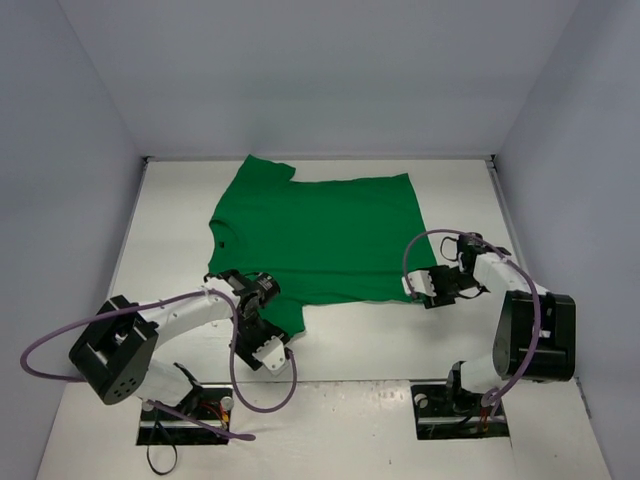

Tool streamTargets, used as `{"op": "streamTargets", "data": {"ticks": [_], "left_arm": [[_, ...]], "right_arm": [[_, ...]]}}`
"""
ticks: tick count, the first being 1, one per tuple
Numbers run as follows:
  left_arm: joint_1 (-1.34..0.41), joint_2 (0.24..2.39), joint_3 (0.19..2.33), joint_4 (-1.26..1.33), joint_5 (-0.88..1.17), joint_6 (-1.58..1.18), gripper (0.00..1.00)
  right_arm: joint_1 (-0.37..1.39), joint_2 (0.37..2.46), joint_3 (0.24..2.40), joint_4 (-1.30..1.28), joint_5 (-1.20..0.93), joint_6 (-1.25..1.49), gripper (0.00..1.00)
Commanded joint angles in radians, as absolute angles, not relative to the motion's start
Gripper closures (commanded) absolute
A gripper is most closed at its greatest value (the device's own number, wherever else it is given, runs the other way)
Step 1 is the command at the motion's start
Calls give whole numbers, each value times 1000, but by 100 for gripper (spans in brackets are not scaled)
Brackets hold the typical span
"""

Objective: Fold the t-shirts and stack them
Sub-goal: Grap the side of the flattened tshirt closest away from the robot with both arms

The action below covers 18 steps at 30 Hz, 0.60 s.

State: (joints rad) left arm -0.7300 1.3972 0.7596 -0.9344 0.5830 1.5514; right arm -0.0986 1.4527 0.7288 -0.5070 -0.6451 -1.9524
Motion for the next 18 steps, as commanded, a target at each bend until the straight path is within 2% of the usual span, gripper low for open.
{"op": "streamTargets", "data": {"ticks": [1,5,9,12,13,16,18], "left_arm": [[-730,1408,809,-976,598,1544,54],[-732,1426,823,-983,595,1537,67],[-733,1472,847,-1002,594,1522,73],[-736,1496,859,-1007,588,1510,72],[-739,1501,862,-1009,584,1506,69],[-742,1494,864,-1023,571,1529,44],[-742,1470,849,-1024,565,1564,38]], "right_arm": [[-105,1329,721,-572,-646,-1947,56],[-106,1290,701,-592,-643,-1916,58],[-103,1295,684,-610,-621,-1914,59],[-103,1320,686,-613,-603,-1910,59],[-103,1332,690,-614,-599,-1908,58],[-103,1378,722,-616,-601,-1882,58],[-104,1400,733,-617,-604,-1879,58]]}}
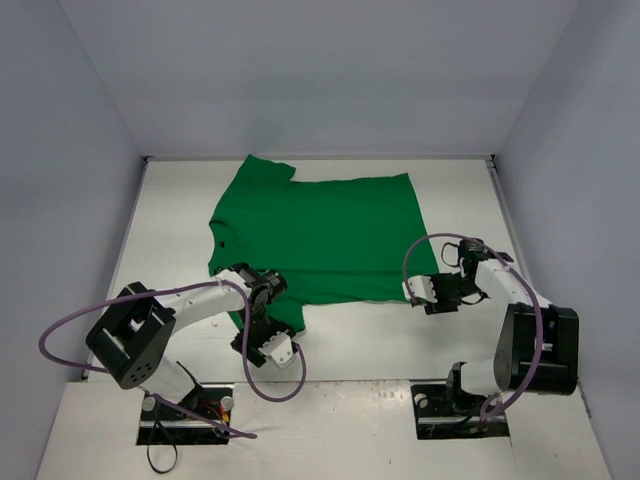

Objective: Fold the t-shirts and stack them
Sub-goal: Grap the side of the flattened tshirt closest away from the robot with both arms

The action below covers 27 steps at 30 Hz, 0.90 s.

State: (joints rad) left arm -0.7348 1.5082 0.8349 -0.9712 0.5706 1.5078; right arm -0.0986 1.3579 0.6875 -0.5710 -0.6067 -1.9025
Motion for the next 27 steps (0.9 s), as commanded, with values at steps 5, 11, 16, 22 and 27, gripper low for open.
{"op": "streamTargets", "data": {"ticks": [5,11,16,22,27], "left_arm": [[-742,1435,837,-1028,548,1656,37],[-751,1629,964,-1064,495,1677,61],[-768,1714,960,-1012,405,1741,51],[-765,1695,939,-954,420,1752,44],[-786,1584,810,-727,408,1663,51]], "right_arm": [[-103,1430,744,-615,-606,-1888,57],[-101,1458,754,-614,-595,-1877,57],[-103,1460,794,-615,-601,-1823,57],[-104,1484,805,-613,-589,-1821,56],[-104,1503,812,-610,-591,-1820,55]]}}
